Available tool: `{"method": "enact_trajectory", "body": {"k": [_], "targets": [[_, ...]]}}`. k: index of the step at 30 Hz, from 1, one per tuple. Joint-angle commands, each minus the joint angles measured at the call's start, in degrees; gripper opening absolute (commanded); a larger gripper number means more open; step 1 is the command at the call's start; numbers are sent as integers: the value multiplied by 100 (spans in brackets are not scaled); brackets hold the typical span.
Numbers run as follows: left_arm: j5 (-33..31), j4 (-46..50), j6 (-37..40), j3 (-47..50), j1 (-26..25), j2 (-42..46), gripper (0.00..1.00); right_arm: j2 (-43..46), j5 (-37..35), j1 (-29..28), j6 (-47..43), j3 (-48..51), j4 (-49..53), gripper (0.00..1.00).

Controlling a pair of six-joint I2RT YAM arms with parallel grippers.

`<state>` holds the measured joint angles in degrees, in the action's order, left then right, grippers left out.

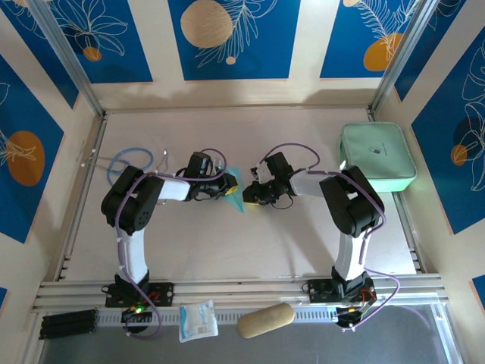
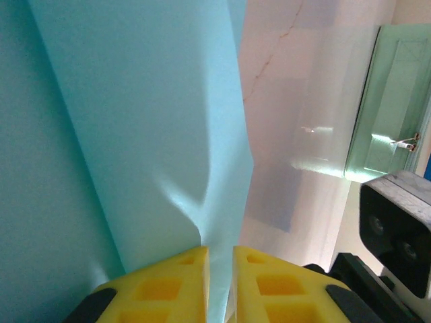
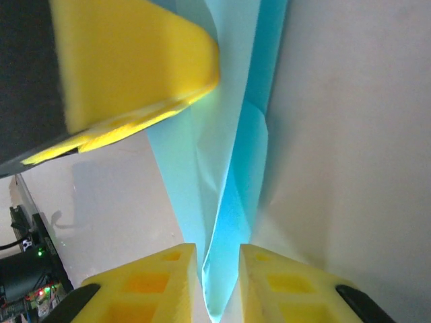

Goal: Fold a paper plane with a square sheet of paper (pick it up from the middle)

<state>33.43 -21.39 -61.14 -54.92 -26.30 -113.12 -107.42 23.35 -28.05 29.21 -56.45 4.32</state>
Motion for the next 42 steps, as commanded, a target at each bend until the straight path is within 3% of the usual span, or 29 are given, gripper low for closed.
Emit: {"method": "enact_trajectory", "body": {"k": [1,7,22,42], "targets": [[23,180,24,-133,22,-86,17,318,-432,-63,189,126,330,26],[7,199,30,-142,20,-85,17,334,-914,-317,149,-60,656,28],[10,223,21,-150,20,-91,18,110,-1122,-565,5,-432,933,36],[9,219,11,-138,20,-60,17,-225,-1272,-543,-54,-552,1212,28]]}}
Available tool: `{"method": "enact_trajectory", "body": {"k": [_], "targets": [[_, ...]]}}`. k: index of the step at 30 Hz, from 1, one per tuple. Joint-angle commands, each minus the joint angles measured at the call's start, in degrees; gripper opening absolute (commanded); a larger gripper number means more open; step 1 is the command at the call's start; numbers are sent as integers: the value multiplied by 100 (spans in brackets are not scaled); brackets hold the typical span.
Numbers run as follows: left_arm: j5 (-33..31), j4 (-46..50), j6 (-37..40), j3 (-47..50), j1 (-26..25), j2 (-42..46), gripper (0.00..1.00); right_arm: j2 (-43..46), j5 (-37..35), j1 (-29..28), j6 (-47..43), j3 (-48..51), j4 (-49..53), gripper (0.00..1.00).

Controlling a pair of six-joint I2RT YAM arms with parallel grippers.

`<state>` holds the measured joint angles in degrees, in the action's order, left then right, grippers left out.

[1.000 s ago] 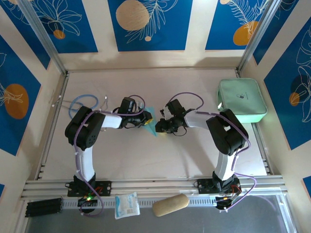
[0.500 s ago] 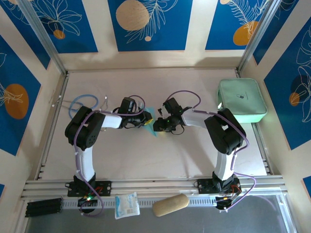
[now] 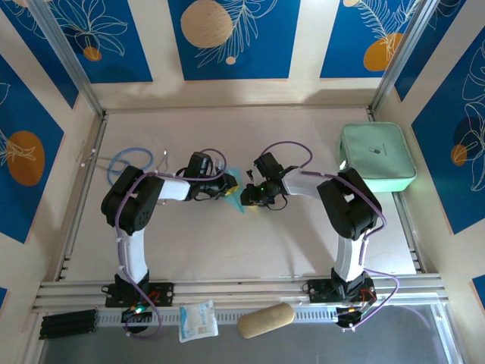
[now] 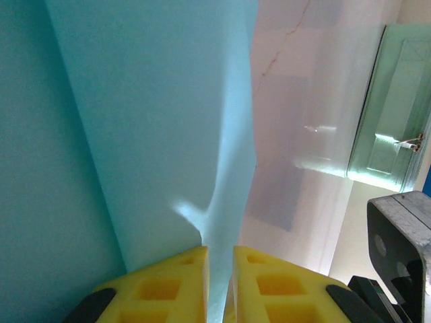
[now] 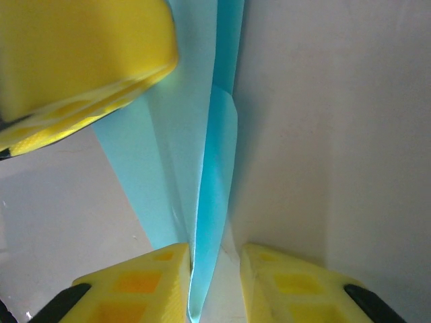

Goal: Fold a paper plane with a square sheet of paper (pick it up from the middle)

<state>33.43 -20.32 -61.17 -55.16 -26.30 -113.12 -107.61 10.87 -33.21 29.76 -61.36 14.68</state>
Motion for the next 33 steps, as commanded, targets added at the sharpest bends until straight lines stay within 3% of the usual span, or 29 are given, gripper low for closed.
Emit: {"method": "enact_trajectory", "body": {"k": [1,14,24,33], "targets": [[6,108,9,-118,20,-69,17,-207,-28,-32,-102,-60,178,28],[-3,203,6,-160,22,-103,17,-60,-18,-27,-67,-98,223,25],[-23,274,18,-180,20,-106,17,-68,95,-48,-109,-198,197,34],[-14,285,19,-172,22,-96,17,-360,-96,-102,-172,-427,425,28]]}}
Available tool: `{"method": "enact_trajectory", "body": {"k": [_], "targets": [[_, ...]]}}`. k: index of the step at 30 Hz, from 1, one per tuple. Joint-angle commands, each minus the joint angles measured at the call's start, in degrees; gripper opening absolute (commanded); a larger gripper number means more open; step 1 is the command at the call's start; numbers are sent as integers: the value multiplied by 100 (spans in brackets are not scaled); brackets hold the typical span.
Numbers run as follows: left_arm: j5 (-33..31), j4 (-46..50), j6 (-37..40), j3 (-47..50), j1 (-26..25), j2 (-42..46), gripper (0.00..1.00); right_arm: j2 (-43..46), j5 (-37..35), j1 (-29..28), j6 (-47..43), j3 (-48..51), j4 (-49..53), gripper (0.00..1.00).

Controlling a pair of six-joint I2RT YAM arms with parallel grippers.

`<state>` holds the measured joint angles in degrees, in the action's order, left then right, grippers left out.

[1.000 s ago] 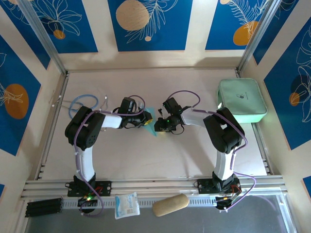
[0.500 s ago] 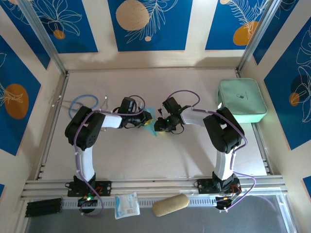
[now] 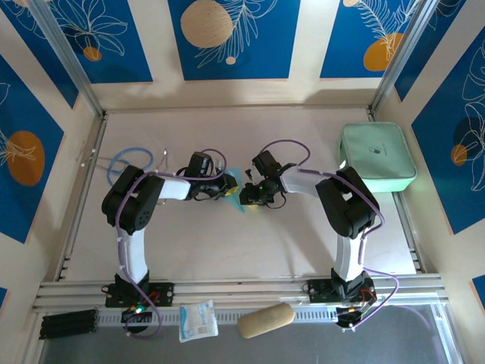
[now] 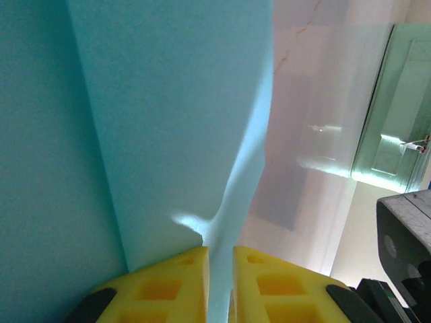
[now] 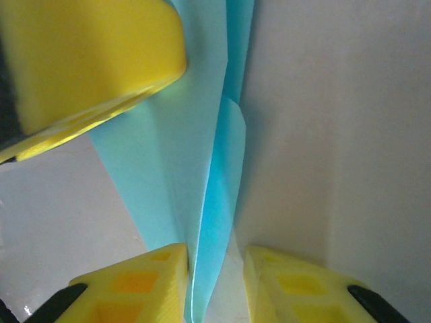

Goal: Fold a paper plane with a square sheet of paper (pick it up from the middle)

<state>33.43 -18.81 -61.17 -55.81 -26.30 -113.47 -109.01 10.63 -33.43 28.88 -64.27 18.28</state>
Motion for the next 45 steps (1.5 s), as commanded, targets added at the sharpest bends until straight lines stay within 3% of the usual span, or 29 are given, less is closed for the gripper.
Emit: {"method": "enact_trajectory", "body": {"k": [1,17,45], "targets": [[-20,132,20,-105,20,-52,17,-248,-92,-76,-85,-151,84,26],[246,-60,175,-237,21,172,19,-436,-117,-74,-128,-138,184,20],[38,424,373,-382,29,-226,18,271,367,21,82,27,13,24]]}}
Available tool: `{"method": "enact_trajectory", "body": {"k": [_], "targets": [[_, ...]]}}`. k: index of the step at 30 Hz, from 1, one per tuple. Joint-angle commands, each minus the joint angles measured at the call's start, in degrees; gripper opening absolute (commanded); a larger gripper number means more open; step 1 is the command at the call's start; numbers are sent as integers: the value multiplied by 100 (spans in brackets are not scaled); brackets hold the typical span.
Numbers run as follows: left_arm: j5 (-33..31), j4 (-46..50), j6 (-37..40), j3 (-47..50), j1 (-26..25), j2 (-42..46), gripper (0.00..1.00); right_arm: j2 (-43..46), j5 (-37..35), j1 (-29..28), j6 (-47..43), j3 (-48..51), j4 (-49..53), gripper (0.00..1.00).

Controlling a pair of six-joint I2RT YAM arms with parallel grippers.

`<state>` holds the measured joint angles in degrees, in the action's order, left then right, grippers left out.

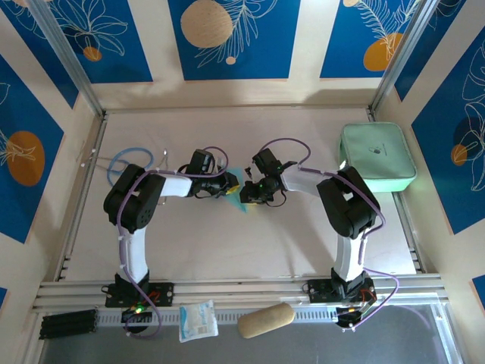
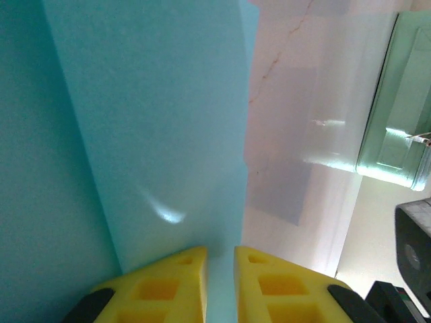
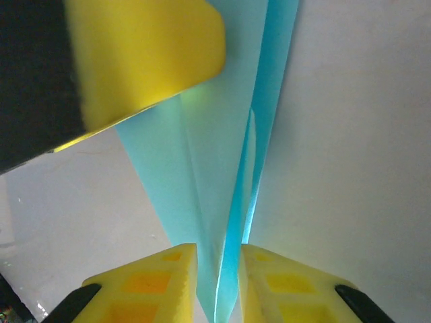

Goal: Fold a paper plane with a square sheet of paper (pick it up from the middle)

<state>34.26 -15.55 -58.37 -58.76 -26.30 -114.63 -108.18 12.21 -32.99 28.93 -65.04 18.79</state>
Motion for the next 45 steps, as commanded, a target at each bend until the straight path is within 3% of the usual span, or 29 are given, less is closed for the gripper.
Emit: {"method": "enact_trajectory", "body": {"k": [1,11,19,24,45], "targets": [[-42,96,93,-88,29,-106,18,160,230,-25,93,115,-48,24],[-68,131,98,-74,29,-118,18,40,296,-25,138,215,-33,19],[-98,166,97,-69,29,-122,18,477,-116,-3,227,329,-23,27],[-116,180,97,-78,29,-125,18,384,119,-37,258,256,-41,28],[-144,193,67,-48,28,-129,18,-157,353,-41,285,215,-53,10]]}}
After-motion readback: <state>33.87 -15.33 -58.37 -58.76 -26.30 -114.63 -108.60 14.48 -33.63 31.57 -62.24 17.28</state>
